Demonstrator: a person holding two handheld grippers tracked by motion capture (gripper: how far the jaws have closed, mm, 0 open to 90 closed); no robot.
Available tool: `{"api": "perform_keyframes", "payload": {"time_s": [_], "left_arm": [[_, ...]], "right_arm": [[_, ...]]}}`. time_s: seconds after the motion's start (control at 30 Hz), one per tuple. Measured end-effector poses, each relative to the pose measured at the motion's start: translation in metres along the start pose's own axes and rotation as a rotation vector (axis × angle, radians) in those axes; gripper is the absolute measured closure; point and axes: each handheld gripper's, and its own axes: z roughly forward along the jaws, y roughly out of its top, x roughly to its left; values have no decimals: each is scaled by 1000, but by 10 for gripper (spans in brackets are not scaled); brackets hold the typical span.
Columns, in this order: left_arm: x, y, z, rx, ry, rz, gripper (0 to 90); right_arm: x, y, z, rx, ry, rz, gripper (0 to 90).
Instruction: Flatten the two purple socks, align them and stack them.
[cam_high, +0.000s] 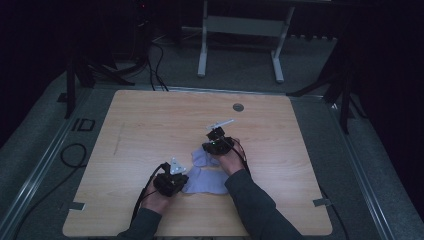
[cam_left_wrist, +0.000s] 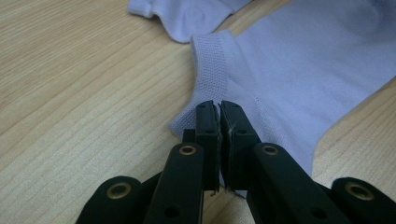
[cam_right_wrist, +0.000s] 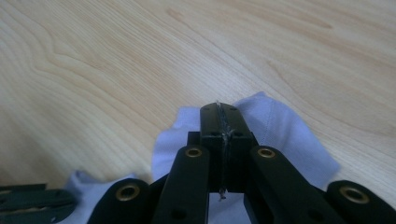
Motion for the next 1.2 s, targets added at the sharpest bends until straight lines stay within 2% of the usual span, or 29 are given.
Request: {"api": "perform_keyframes", "payload": {"time_s": [0.2,0.47,0.73,1.2], "left_arm": [[0,0,0,2,1,3,860],[0,0,0,1,1,1,860],[0,0,0,1,1,3,860],[0,0,0,0,2,5,860]], "right_arm": [[-4,-4,-18,-27,2,-2,893],[-23,-17,-37,-55,-12,27,892],[-46,-34,-44,-41,-32,77,892],[-64,-52,-52,-33,-75,124,893]]}}
